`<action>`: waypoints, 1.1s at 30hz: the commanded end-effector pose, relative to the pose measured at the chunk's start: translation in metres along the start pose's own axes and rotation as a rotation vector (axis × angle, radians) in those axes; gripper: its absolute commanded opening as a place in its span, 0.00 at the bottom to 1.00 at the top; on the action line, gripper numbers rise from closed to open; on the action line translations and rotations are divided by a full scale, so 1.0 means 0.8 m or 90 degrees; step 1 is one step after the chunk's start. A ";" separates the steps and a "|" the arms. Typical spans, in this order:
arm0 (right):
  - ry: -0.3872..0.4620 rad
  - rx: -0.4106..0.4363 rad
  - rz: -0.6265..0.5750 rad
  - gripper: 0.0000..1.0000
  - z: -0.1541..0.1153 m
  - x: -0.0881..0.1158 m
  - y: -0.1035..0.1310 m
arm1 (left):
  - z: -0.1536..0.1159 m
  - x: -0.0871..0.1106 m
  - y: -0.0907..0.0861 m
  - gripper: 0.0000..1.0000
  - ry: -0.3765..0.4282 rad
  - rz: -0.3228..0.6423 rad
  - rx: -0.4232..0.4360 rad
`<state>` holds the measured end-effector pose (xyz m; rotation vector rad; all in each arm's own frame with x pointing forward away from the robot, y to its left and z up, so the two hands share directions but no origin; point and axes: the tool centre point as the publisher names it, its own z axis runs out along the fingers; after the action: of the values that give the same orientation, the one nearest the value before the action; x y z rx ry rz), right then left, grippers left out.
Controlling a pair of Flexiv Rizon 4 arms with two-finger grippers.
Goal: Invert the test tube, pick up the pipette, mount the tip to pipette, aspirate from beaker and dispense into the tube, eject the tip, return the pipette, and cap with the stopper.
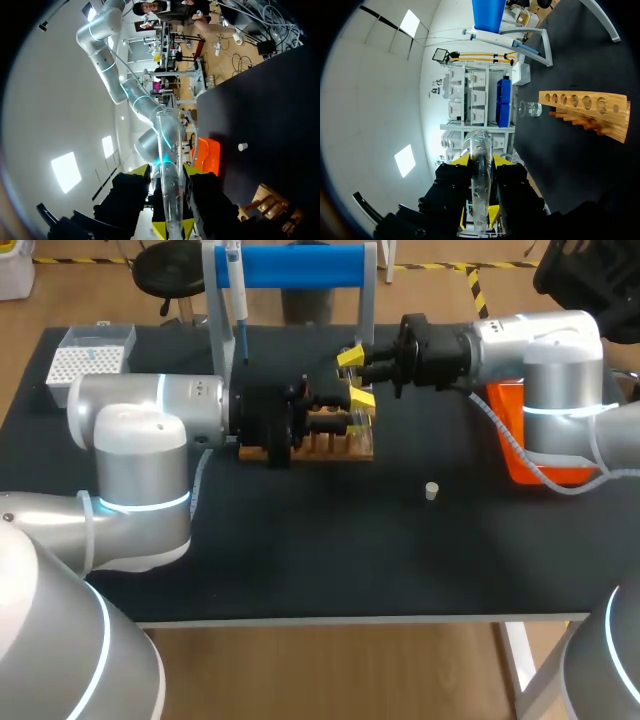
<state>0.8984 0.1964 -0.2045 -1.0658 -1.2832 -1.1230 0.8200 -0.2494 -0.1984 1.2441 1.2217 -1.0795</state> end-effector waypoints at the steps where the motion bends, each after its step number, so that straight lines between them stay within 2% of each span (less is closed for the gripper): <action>1: -0.001 0.001 -0.001 0.00 -0.001 -0.001 0.000 | 0.001 -0.001 -0.001 0.00 -0.003 0.002 -0.006; 8: -0.001 0.001 -0.001 0.00 -0.001 -0.001 0.000 | 0.000 0.000 -0.002 0.00 -0.004 -0.006 -0.003; 9: -0.001 0.001 -0.001 0.04 -0.001 -0.001 0.000 | 0.000 0.000 -0.002 0.00 -0.004 -0.007 -0.003; 10: -0.001 0.001 -0.001 0.44 -0.001 -0.001 0.000 | -0.001 0.000 -0.002 0.00 -0.004 -0.009 -0.004; 11: -0.001 0.001 -0.001 1.00 -0.001 -0.001 0.000 | -0.001 0.001 -0.001 0.00 -0.005 -0.011 -0.007; 31: -0.001 0.001 -0.001 1.00 -0.001 -0.001 0.000 | -0.003 0.001 -0.001 0.00 -0.005 -0.014 -0.009; 33: -0.059 -0.018 -0.130 1.00 -0.022 0.007 -0.011 | -0.003 0.001 -0.001 0.00 -0.005 -0.014 -0.009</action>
<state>0.8981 0.1950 -0.2063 -1.0563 -1.3123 -1.1401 0.8202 -0.2465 -0.1987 1.2206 1.2372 -1.0953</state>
